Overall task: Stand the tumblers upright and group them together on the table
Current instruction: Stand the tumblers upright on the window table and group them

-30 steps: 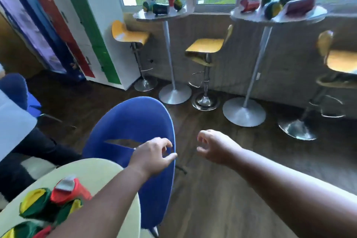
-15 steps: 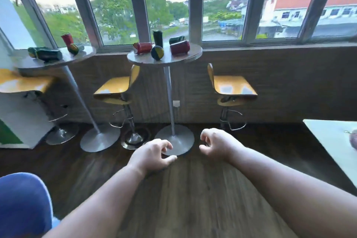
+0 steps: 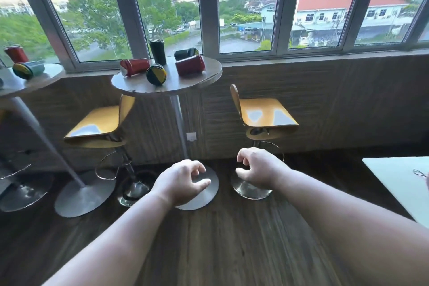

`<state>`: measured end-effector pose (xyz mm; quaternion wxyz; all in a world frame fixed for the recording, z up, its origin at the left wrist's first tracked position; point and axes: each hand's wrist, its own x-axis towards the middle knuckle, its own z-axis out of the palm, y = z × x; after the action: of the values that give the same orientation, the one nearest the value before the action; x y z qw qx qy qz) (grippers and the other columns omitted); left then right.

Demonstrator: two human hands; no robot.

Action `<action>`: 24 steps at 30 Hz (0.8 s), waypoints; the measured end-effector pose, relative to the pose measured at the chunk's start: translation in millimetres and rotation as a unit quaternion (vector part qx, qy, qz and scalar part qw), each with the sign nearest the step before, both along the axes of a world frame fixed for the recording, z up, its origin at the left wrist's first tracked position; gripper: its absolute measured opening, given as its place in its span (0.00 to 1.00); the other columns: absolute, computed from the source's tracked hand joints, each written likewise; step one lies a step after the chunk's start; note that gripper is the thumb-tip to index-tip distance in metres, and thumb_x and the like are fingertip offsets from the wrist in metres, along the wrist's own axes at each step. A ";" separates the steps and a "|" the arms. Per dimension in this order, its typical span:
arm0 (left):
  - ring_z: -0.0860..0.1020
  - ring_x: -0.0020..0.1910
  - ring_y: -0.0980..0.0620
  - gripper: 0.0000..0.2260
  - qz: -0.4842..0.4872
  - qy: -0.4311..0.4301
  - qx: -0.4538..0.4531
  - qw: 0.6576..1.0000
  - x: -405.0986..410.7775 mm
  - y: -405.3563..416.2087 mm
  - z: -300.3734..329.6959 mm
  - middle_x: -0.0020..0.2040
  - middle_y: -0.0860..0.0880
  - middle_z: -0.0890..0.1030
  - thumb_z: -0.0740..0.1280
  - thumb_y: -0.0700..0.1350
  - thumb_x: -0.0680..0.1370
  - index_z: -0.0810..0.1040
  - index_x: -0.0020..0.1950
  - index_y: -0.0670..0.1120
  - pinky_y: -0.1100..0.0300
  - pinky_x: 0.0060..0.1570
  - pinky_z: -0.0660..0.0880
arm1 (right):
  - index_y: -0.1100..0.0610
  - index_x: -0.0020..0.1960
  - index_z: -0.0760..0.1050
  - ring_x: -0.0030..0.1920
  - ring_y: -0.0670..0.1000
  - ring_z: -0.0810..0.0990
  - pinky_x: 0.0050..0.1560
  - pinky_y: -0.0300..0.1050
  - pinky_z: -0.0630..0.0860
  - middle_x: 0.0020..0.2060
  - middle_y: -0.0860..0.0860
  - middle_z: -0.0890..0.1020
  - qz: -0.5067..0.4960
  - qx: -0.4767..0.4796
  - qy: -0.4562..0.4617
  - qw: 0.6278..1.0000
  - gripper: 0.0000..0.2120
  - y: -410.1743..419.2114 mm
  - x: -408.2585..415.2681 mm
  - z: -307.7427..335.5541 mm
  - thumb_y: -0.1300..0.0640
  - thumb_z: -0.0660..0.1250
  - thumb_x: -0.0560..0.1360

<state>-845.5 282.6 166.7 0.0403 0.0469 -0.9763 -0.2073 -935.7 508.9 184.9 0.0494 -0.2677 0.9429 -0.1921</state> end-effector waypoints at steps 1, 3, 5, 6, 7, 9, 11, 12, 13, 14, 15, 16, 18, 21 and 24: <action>0.76 0.46 0.60 0.13 -0.003 0.001 -0.002 1.000 -18.7 -12.4 0.3 0.48 0.60 0.77 0.68 0.63 0.73 0.78 0.54 0.60 0.59 0.48 0.76 | 0.50 0.57 0.75 0.49 0.49 0.76 0.52 0.48 0.77 0.47 0.44 0.75 -0.001 -0.001 0.002 1.000 0.14 -11.5 -17.3 1.3 0.46 0.66 0.75; 0.76 0.46 0.59 0.13 -0.008 0.004 -0.004 1.000 -57.4 -38.5 4.4 0.47 0.60 0.77 0.68 0.64 0.72 0.78 0.54 0.60 0.58 0.48 0.77 | 0.51 0.58 0.75 0.48 0.49 0.76 0.49 0.46 0.74 0.47 0.45 0.75 -0.005 0.001 0.009 1.000 0.13 -35.2 -52.0 7.0 0.46 0.66 0.76; 0.76 0.46 0.59 0.14 -0.017 0.008 -0.007 1.000 -93.0 -63.2 13.1 0.48 0.60 0.77 0.68 0.63 0.72 0.78 0.54 0.60 0.58 0.48 0.76 | 0.51 0.58 0.75 0.48 0.49 0.75 0.47 0.44 0.71 0.48 0.45 0.75 -0.010 0.001 0.011 1.000 0.13 -58.2 -82.3 15.9 0.47 0.67 0.76; 0.76 0.46 0.59 0.14 -0.023 0.010 -0.012 1.000 -110.6 -74.3 19.7 0.48 0.60 0.78 0.68 0.63 0.72 0.78 0.54 0.60 0.58 0.48 0.76 | 0.51 0.58 0.75 0.48 0.49 0.75 0.48 0.45 0.72 0.48 0.45 0.75 -0.012 -0.002 0.015 1.000 0.13 -68.5 -96.6 21.5 0.47 0.67 0.76; 0.76 0.45 0.59 0.14 -0.029 0.014 -0.016 0.999 -127.2 -84.4 26.9 0.48 0.60 0.78 0.68 0.63 0.73 0.78 0.55 0.59 0.59 0.48 0.76 | 0.51 0.58 0.75 0.48 0.50 0.75 0.49 0.46 0.74 0.48 0.45 0.76 -0.014 -0.005 0.016 1.000 0.14 -78.7 -110.1 27.3 0.47 0.67 0.76; 0.76 0.44 0.58 0.13 -0.034 0.026 -0.020 0.999 -157.4 -103.7 41.7 0.48 0.59 0.78 0.69 0.62 0.73 0.78 0.54 0.59 0.58 0.48 0.76 | 0.51 0.57 0.75 0.48 0.50 0.76 0.52 0.49 0.77 0.47 0.46 0.76 -0.016 -0.014 0.017 1.000 0.13 -98.7 -136.4 39.1 0.47 0.67 0.75; 0.76 0.44 0.58 0.13 -0.036 0.044 -0.021 0.998 -184.5 -121.8 57.7 0.47 0.59 0.78 0.69 0.63 0.73 0.79 0.53 0.59 0.58 0.47 0.76 | 0.51 0.56 0.75 0.48 0.51 0.77 0.51 0.49 0.77 0.46 0.45 0.76 -0.017 -0.019 0.021 0.999 0.13 -118.6 -162.8 53.1 0.47 0.67 0.75; 0.76 0.44 0.58 0.13 -0.038 0.051 -0.022 0.998 -196.6 -130.1 65.5 0.47 0.59 0.78 0.69 0.63 0.73 0.79 0.53 0.59 0.58 0.47 0.76 | 0.51 0.56 0.75 0.48 0.51 0.77 0.50 0.48 0.77 0.46 0.45 0.76 -0.016 -0.020 0.027 0.999 0.13 -128.0 -176.0 60.3 0.47 0.68 0.75; 0.76 0.44 0.58 0.14 -0.038 0.058 -0.024 0.997 -208.1 -138.0 73.2 0.47 0.59 0.78 0.69 0.63 0.73 0.79 0.54 0.58 0.58 0.47 0.76 | 0.50 0.56 0.76 0.47 0.51 0.77 0.50 0.48 0.77 0.45 0.45 0.76 -0.017 -0.021 0.033 0.999 0.13 -137.5 -189.4 68.3 0.46 0.68 0.75; 0.76 0.44 0.58 0.14 -0.037 0.065 -0.024 0.997 -219.0 -146.0 80.3 0.47 0.59 0.78 0.69 0.62 0.73 0.79 0.54 0.58 0.58 0.47 0.75 | 0.51 0.56 0.76 0.47 0.50 0.77 0.50 0.47 0.76 0.46 0.46 0.77 -0.016 -0.027 0.039 0.999 0.13 -146.5 -202.9 75.6 0.47 0.68 0.75; 0.76 0.44 0.58 0.14 -0.035 0.072 -0.024 0.996 -229.6 -154.1 86.5 0.48 0.58 0.78 0.69 0.62 0.73 0.79 0.54 0.58 0.58 0.47 0.76 | 0.52 0.56 0.77 0.47 0.50 0.77 0.51 0.45 0.75 0.46 0.46 0.78 -0.015 -0.033 0.042 0.998 0.13 -155.3 -215.1 83.5 0.47 0.69 0.75; 0.76 0.44 0.58 0.14 -0.033 0.081 -0.024 0.996 -240.1 -162.3 92.0 0.47 0.58 0.78 0.69 0.62 0.73 0.79 0.54 0.58 0.57 0.48 0.76 | 0.52 0.56 0.77 0.47 0.49 0.77 0.52 0.44 0.72 0.46 0.47 0.79 -0.012 -0.040 0.048 0.998 0.12 -163.4 -227.6 90.0 0.48 0.69 0.75; 0.76 0.43 0.58 0.14 -0.029 0.107 -0.018 0.994 -260.0 -178.5 101.0 0.46 0.59 0.78 0.69 0.63 0.71 0.79 0.53 0.58 0.55 0.49 0.77 | 0.52 0.54 0.77 0.47 0.49 0.77 0.57 0.44 0.69 0.43 0.46 0.79 -0.007 -0.051 0.057 0.997 0.11 -179.4 -251.0 100.1 0.48 0.69 0.75; 0.76 0.43 0.57 0.15 -0.013 0.139 -0.016 0.990 -289.0 -200.6 114.4 0.46 0.58 0.78 0.71 0.61 0.71 0.80 0.54 0.56 0.56 0.49 0.77 | 0.52 0.54 0.77 0.47 0.50 0.79 0.55 0.47 0.75 0.43 0.46 0.80 0.017 -0.051 0.063 0.997 0.10 -204.6 -285.5 109.6 0.49 0.70 0.75; 0.76 0.42 0.56 0.14 0.016 0.157 -0.040 0.987 -318.7 -221.6 124.8 0.46 0.56 0.79 0.72 0.57 0.72 0.81 0.55 0.53 0.58 0.47 0.76 | 0.52 0.56 0.77 0.47 0.51 0.80 0.52 0.49 0.78 0.45 0.48 0.81 0.049 -0.059 0.067 0.995 0.12 -229.4 -322.9 113.1 0.49 0.70 0.75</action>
<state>-1164.1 60.9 291.5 0.1980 0.0277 -0.9646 -0.1717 -1258.7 279.5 298.0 -0.0203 -0.3284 0.9167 -0.2269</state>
